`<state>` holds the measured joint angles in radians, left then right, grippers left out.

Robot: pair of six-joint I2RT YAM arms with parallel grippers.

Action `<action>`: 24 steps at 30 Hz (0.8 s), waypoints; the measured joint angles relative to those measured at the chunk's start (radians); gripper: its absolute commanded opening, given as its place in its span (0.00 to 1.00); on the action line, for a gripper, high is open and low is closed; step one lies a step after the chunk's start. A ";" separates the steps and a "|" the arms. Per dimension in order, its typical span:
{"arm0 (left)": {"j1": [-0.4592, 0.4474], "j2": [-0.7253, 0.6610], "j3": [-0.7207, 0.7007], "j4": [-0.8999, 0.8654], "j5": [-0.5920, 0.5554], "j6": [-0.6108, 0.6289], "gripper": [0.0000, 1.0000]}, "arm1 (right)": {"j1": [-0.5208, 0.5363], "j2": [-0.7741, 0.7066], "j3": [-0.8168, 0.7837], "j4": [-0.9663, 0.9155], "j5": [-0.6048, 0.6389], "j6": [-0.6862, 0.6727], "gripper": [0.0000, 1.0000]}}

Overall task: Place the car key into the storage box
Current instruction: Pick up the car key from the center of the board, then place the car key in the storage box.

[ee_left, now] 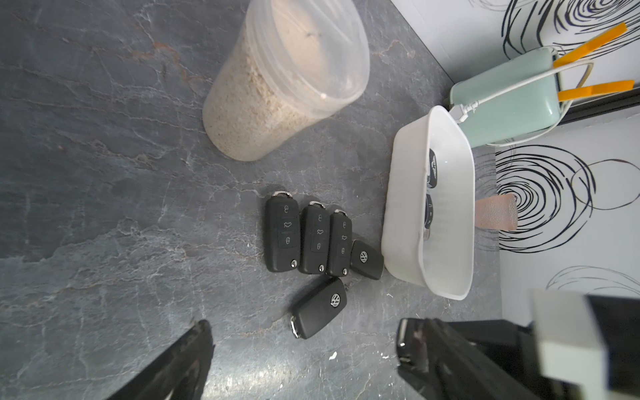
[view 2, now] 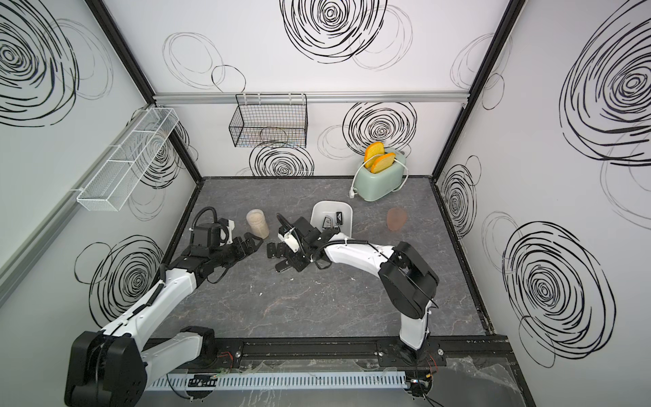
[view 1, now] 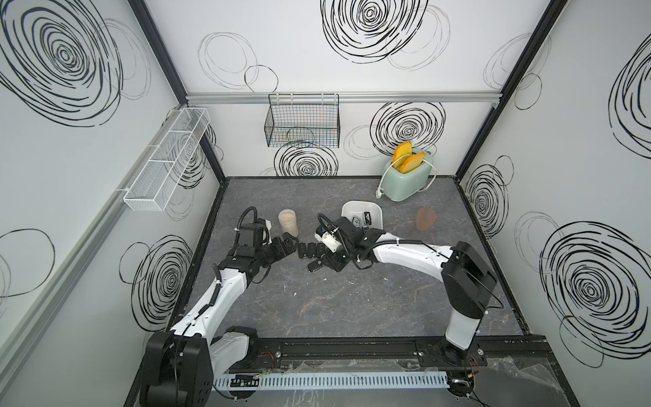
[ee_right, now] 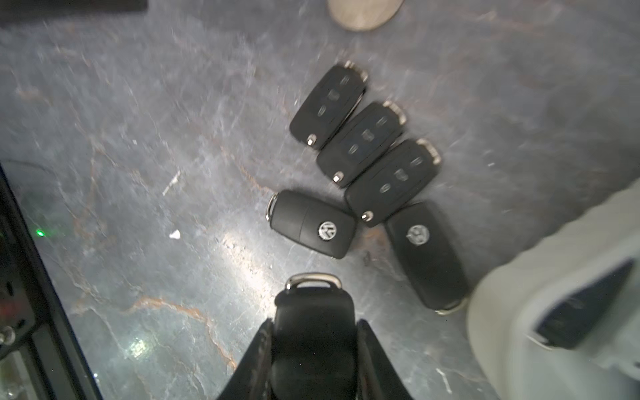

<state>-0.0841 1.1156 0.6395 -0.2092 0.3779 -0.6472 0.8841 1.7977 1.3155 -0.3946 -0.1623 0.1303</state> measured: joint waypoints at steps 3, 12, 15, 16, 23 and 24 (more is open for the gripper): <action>0.000 0.014 0.012 0.001 0.006 0.000 0.98 | -0.053 -0.025 0.048 -0.002 0.005 0.044 0.29; -0.076 0.048 0.060 -0.049 -0.022 0.036 0.98 | -0.241 0.028 0.176 -0.068 0.066 0.178 0.28; -0.108 0.055 0.070 -0.099 -0.036 0.047 0.98 | -0.285 0.102 0.248 -0.096 0.081 0.207 0.28; -0.117 0.058 0.080 -0.119 -0.041 0.055 0.98 | -0.294 0.129 0.272 -0.103 0.087 0.219 0.28; -0.144 0.058 0.127 -0.166 -0.092 0.101 0.98 | -0.337 0.268 0.332 -0.106 0.110 0.296 0.28; -0.144 0.055 0.120 -0.159 -0.096 0.102 0.98 | -0.340 0.283 0.332 -0.101 0.113 0.309 0.28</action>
<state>-0.2283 1.1709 0.7593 -0.3679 0.2817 -0.5453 0.5438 2.0804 1.6478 -0.4957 -0.0494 0.4389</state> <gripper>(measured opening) 0.982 0.351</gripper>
